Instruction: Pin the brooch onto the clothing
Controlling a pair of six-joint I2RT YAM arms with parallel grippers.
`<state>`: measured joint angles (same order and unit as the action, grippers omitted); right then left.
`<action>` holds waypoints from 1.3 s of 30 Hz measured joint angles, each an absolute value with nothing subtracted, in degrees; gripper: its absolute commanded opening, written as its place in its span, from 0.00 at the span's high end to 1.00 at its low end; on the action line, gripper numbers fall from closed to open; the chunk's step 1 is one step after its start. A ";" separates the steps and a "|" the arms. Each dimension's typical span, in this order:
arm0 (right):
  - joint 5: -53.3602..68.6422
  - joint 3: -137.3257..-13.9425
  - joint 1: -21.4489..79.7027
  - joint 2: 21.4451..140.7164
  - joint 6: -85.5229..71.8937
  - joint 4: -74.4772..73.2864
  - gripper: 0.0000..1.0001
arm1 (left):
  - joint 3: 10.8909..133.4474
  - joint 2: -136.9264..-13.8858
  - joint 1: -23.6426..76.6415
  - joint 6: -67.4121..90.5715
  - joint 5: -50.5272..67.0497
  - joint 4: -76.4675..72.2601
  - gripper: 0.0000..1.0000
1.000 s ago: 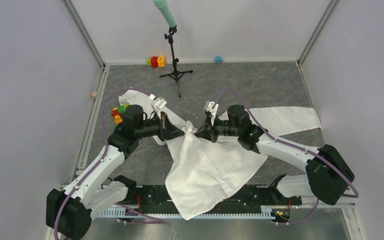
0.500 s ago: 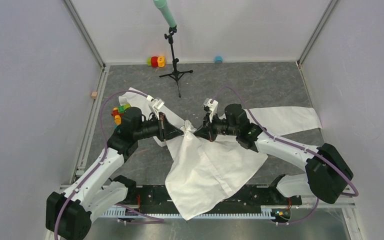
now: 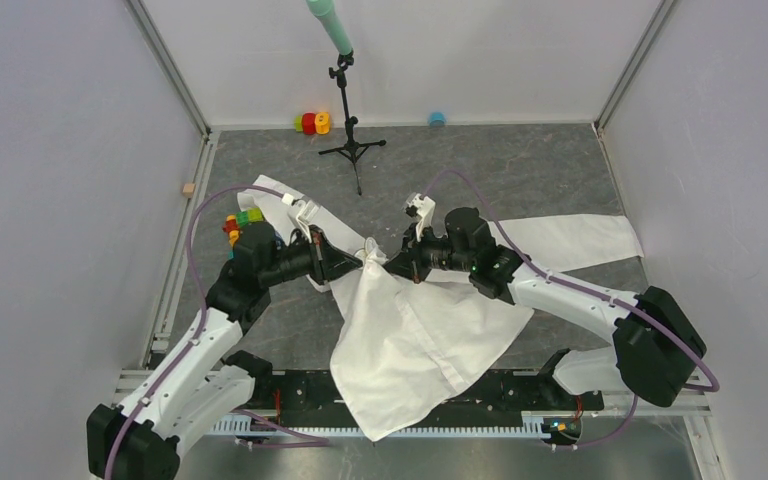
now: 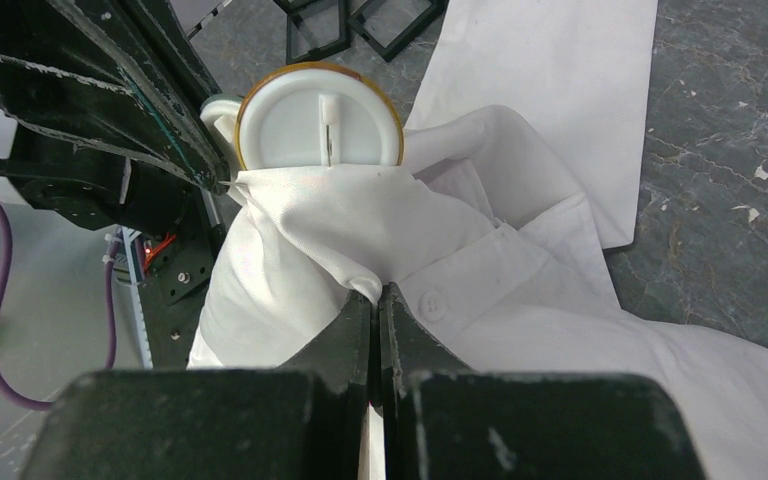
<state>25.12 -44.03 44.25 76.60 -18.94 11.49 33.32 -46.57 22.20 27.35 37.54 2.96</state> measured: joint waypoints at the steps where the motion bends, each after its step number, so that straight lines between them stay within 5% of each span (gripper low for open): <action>1: 25.12 -44.21 44.25 76.60 -19.31 11.25 1.00 | 33.32 -46.35 22.20 27.35 37.47 2.96 0.98; 5: 25.12 -45.01 44.75 76.44 -20.64 10.46 0.96 | 32.97 -44.51 22.20 27.33 36.80 3.07 0.98; 13: 20.16 -45.12 45.01 69.54 -14.52 5.17 0.26 | 32.56 -41.17 21.69 27.11 37.67 1.89 0.98; 18: 19.97 -45.10 43.99 62.65 -3.18 3.51 0.05 | 34.17 -41.01 21.45 25.98 41.80 1.17 0.98; 25: 30.33 -48.38 43.77 58.96 8.86 2.90 0.02 | 43.05 -44.27 21.47 19.27 52.77 6.00 0.98; 32: 42.68 -62.72 43.90 68.47 16.01 -2.63 0.02 | 43.68 -46.13 21.63 16.60 58.94 8.69 0.98; 39: 50.17 -68.60 45.04 75.79 19.66 -11.46 0.13 | 43.66 -46.13 21.67 15.86 60.36 9.89 0.98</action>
